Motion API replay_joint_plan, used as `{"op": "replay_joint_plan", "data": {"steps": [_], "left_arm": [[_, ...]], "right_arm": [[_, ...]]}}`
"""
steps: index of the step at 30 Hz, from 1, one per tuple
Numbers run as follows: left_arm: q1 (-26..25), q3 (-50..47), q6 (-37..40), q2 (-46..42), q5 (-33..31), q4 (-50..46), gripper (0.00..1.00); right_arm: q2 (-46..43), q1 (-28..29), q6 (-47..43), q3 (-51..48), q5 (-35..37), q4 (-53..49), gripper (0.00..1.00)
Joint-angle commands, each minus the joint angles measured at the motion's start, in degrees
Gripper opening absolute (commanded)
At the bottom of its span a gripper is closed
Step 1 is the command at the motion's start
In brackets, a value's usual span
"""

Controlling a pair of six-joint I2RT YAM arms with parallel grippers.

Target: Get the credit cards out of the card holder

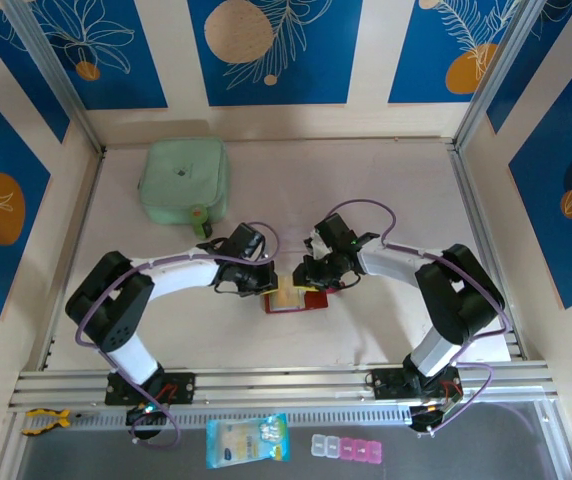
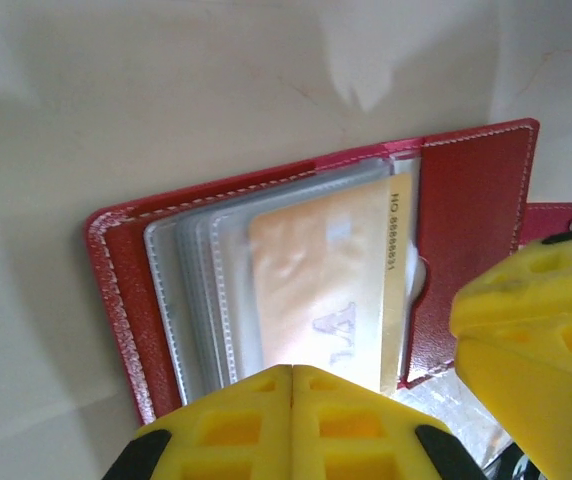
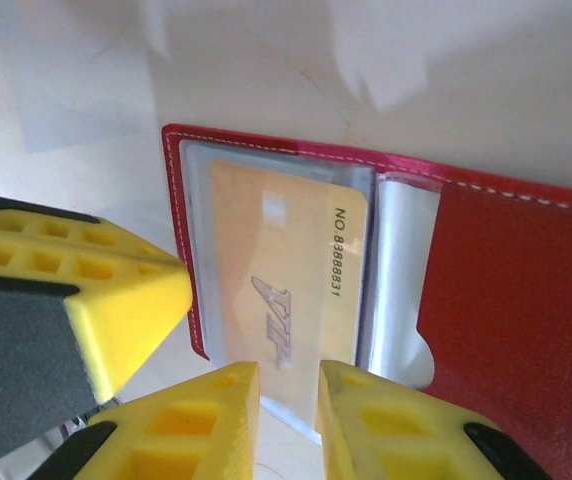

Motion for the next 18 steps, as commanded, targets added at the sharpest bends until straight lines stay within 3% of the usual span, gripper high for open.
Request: {"op": "replay_joint_plan", "data": {"steps": [1,18], "left_arm": [[-0.81,0.65,0.35,-1.05,1.14,-1.05,0.02],[-0.79,-1.50,2.67,1.35,-2.59,-4.01,0.01]], "right_arm": [[-0.13,-0.34,-0.03,-0.57,-2.55,1.33,0.23],[4.01,-0.55,-0.35,-0.21,-5.12,3.16,0.23]]}}
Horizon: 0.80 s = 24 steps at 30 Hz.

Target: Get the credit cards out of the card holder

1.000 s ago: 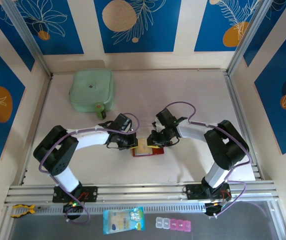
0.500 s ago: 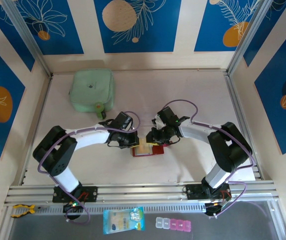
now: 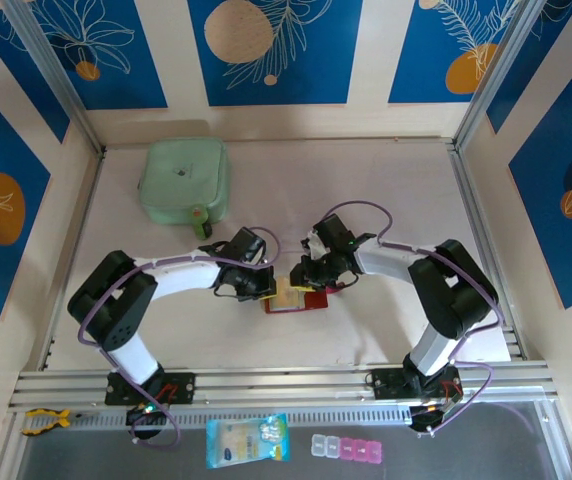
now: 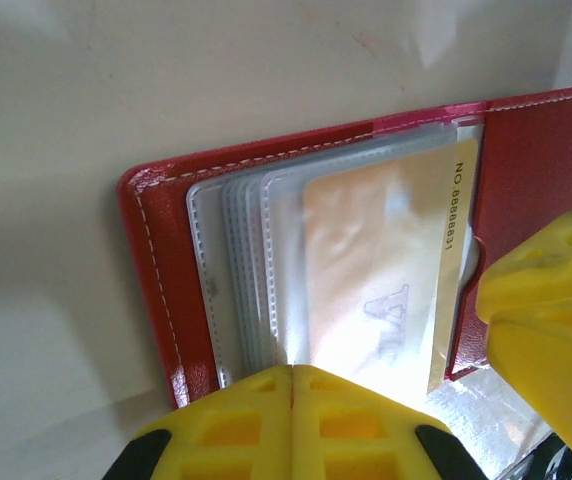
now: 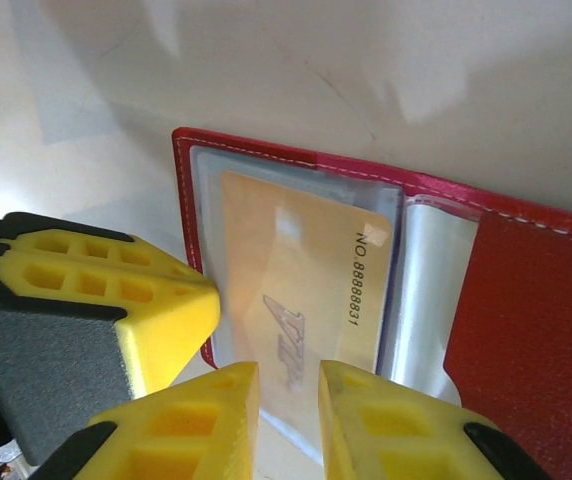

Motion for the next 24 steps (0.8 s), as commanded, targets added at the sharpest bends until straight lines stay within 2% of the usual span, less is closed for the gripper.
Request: {"op": "replay_joint_plan", "data": {"steps": [1,6,13,24], "left_arm": [[-0.32,-0.48,1.65,0.48,-2.08,-3.36,0.01],[-0.29,-0.45,1.62,0.77,-2.23,-3.72,0.01],[-0.33,-0.34,1.78,0.50,-2.31,-4.10,0.01],[-0.25,1.31,2.00,-1.04,-2.87,-4.87,0.01]], "right_arm": [[1.57,-0.24,-0.41,0.02,-2.42,0.07,0.23],[2.50,-0.29,-0.41,-0.07,-2.02,-0.19,0.23],[-0.06,-0.36,-0.93,-0.16,3.82,-3.87,0.23],[-3.71,-0.82,-1.41,-0.15,3.66,-5.57,0.23]]}}
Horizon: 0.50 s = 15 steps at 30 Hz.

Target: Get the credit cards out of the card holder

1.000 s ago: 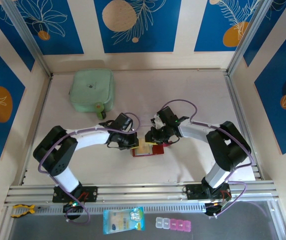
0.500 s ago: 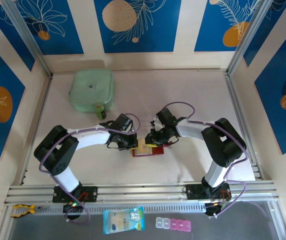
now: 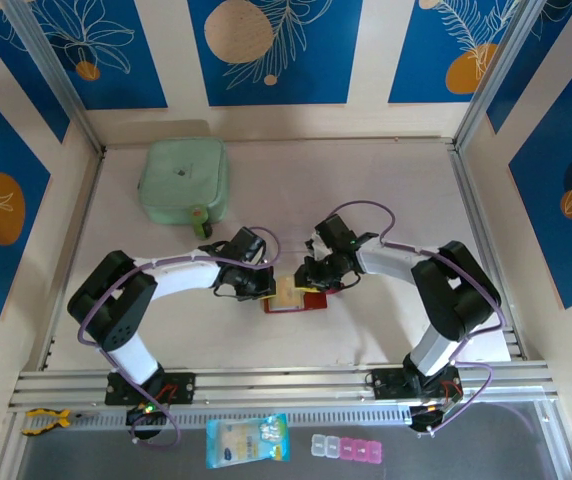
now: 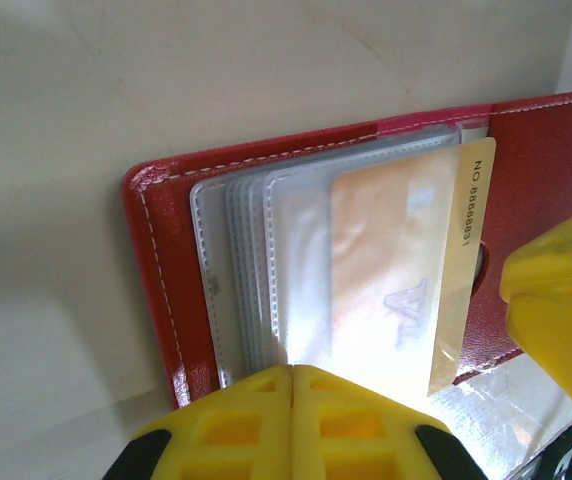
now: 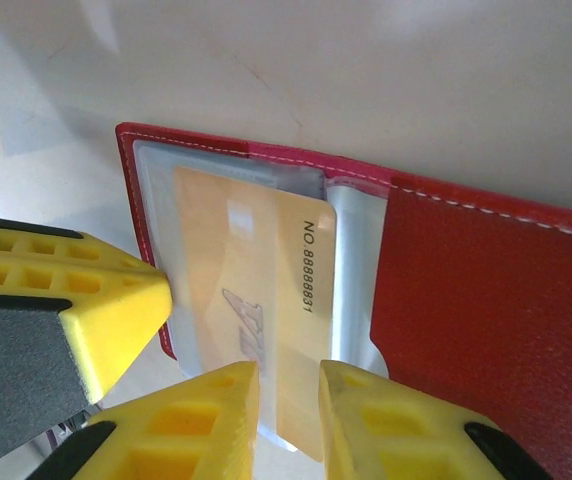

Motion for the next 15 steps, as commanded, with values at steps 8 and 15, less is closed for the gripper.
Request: {"op": "replay_joint_plan", "data": {"steps": [8,15], "left_arm": [[-0.73,3.85,0.96,-1.90,0.19,-3.32,0.01],[-1.37,3.75,1.14,-0.19,-0.02,-3.10,0.00]], "right_arm": [[-5.81,-2.56,0.33,-5.12,-4.32,4.97,0.29],[-4.74,-3.50,-0.57,-7.27,-6.67,8.22,0.26]]}}
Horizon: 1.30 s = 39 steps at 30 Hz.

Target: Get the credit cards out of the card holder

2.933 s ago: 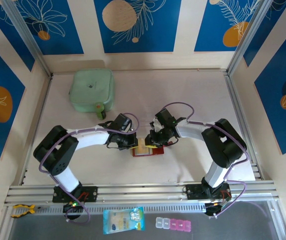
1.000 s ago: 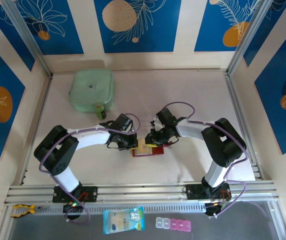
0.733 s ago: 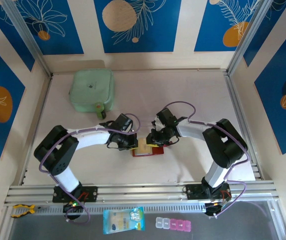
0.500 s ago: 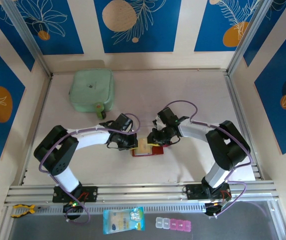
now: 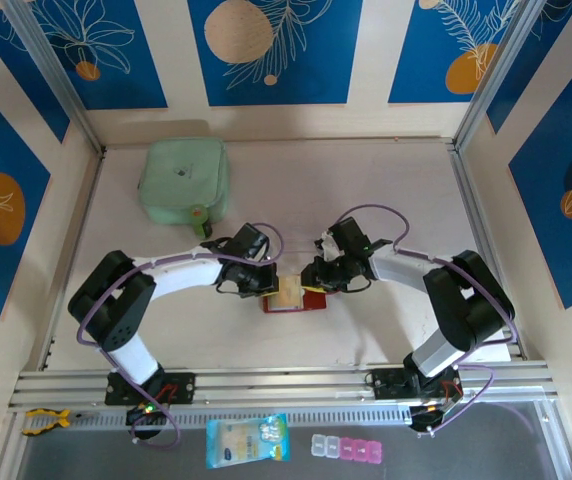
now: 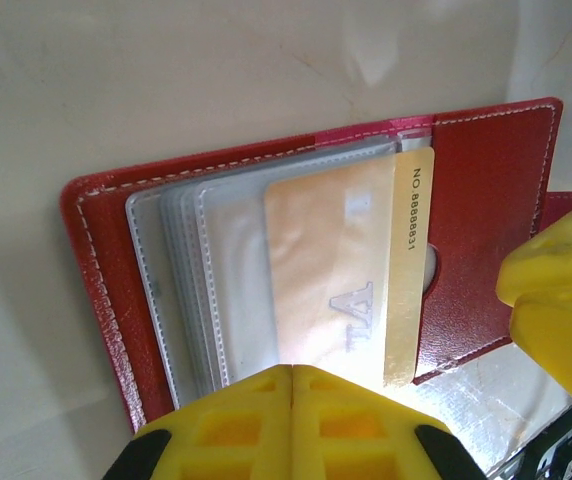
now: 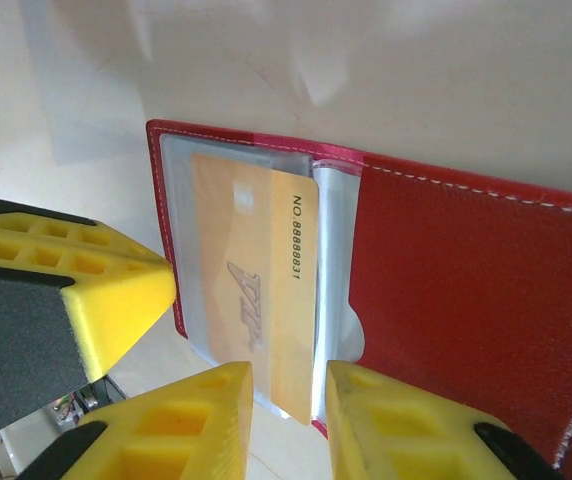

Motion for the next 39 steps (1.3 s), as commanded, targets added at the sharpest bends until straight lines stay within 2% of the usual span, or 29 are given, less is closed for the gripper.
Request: {"op": "replay_joint_plan", "data": {"steps": [1,13,27,39], "left_arm": [[-0.54,0.97,1.48,0.17,-0.37,-1.54,0.01],[-0.54,-0.53,1.61,1.60,-1.59,-2.30,0.00],[-0.54,-0.83,2.17,1.98,-2.63,-3.59,0.00],[-0.53,-0.66,2.15,1.97,-2.63,-3.63,0.00]], "right_arm": [[0.24,-0.34,-0.72,-1.28,-2.80,2.48,0.26],[4.48,-1.37,0.67,-3.48,-7.33,8.18,0.19],[9.13,-1.74,1.65,-3.25,-12.32,11.89,0.19],[10.70,-1.73,2.08,-2.97,-13.73,12.93,0.16]]}}
